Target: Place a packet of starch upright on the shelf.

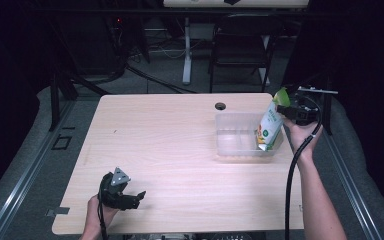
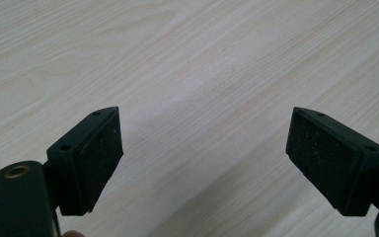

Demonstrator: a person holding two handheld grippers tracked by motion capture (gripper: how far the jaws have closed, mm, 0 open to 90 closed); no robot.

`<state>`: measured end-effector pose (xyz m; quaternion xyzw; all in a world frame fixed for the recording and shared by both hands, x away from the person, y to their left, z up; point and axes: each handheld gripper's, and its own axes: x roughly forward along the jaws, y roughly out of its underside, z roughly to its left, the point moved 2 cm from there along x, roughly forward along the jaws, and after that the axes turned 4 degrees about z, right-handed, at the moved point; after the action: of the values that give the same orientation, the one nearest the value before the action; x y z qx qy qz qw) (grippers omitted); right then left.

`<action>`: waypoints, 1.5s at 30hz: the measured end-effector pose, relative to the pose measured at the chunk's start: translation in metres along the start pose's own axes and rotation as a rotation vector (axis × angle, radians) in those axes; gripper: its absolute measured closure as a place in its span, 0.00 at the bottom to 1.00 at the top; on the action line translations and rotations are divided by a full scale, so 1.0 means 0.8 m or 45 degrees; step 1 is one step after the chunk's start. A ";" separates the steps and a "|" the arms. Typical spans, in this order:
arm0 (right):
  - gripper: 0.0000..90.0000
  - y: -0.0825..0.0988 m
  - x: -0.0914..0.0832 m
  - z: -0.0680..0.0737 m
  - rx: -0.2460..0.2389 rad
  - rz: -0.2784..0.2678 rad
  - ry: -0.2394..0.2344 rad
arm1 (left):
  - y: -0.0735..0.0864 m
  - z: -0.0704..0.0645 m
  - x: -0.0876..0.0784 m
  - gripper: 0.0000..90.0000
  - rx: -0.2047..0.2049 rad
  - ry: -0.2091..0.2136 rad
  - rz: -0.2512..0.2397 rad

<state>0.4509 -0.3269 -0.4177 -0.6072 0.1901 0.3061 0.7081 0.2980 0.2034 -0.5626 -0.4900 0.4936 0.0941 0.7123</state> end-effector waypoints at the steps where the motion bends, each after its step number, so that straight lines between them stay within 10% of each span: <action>1: 0.82 0.002 -0.001 0.000 -0.021 0.015 0.011 | 0.000 0.000 0.000 0.16 0.000 0.000 0.001; 15: 0.99 0.033 -0.005 -0.021 -0.070 0.060 0.033 | 0.000 -0.001 0.002 0.16 0.008 -0.002 0.018; 45: 0.99 0.073 -0.006 -0.043 -0.059 0.063 0.017 | -0.005 -0.002 0.007 0.16 0.006 -0.014 0.026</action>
<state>0.4120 -0.3567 -0.4644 -0.6206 0.2027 0.3239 0.6847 0.3022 0.1983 -0.5648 -0.4828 0.4948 0.1030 0.7152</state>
